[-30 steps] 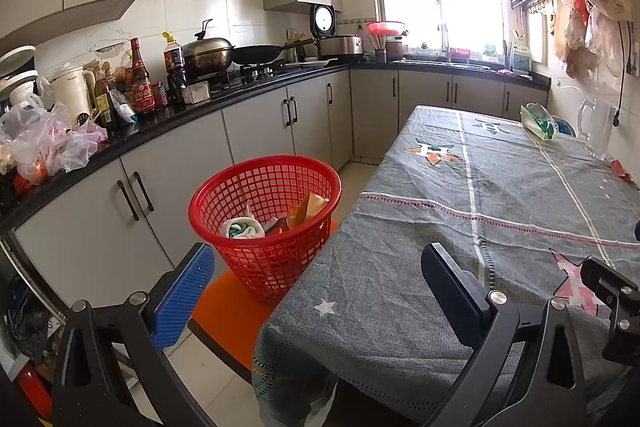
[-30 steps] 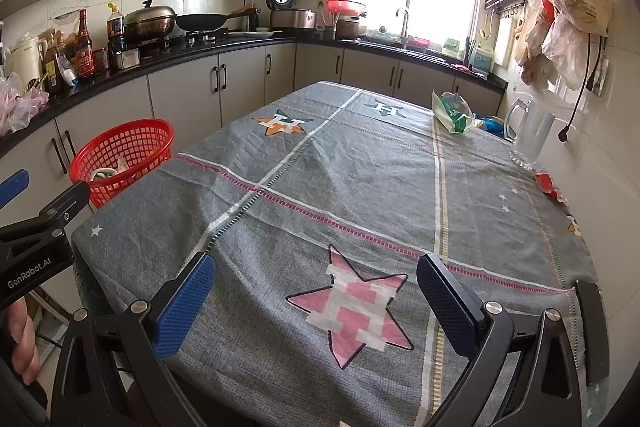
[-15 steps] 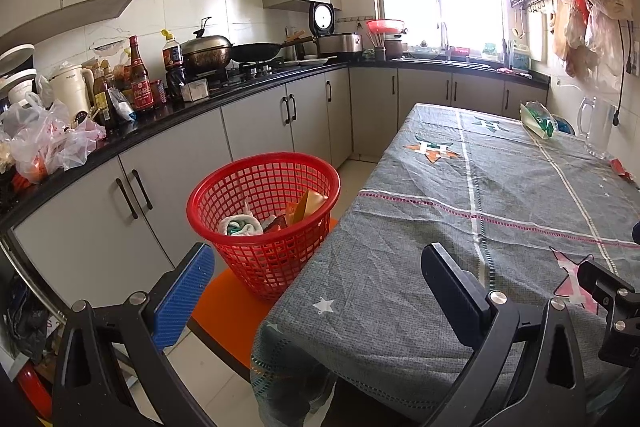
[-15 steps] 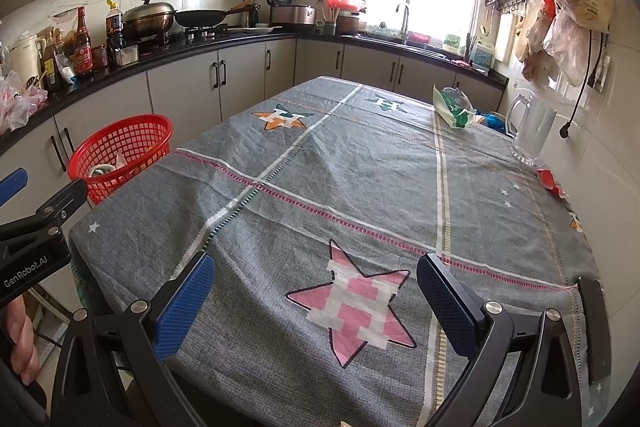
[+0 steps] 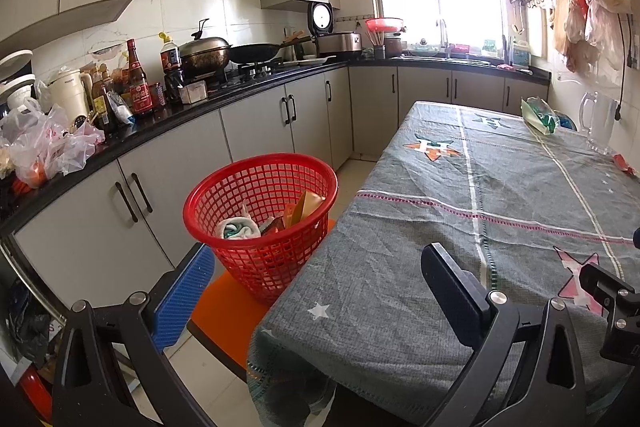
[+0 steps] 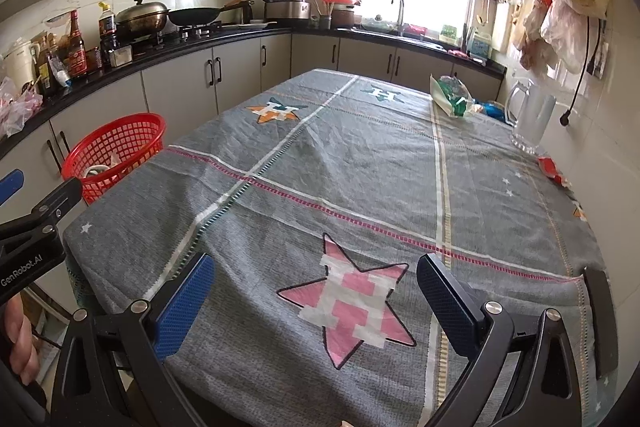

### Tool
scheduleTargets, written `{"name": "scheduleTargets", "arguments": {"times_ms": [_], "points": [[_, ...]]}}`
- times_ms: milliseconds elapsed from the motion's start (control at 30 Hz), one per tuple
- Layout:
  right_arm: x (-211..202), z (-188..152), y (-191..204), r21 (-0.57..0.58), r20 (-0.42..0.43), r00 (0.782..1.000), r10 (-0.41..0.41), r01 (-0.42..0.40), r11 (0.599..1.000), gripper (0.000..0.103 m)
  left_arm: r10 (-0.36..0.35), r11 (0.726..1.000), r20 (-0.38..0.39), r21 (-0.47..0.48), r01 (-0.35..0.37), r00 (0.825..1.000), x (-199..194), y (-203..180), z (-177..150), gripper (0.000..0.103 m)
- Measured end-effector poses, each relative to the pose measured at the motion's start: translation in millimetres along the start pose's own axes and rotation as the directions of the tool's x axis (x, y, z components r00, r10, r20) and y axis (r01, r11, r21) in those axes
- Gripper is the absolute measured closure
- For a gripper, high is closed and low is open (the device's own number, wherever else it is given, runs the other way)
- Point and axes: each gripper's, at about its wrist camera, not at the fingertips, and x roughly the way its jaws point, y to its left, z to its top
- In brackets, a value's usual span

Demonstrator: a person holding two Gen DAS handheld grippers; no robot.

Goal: Collect trash

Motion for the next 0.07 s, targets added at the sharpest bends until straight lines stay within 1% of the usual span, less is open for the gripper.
{"name": "scheduleTargets", "arguments": {"times_ms": [67], "points": [[4.5,0.5,-6.6,0.017,-0.009,1.000,-0.005,0.005,1.000,0.000,0.002,1.000,-0.013,0.015,-0.002,1.000,5.5,-5.9,1.6,0.000]]}}
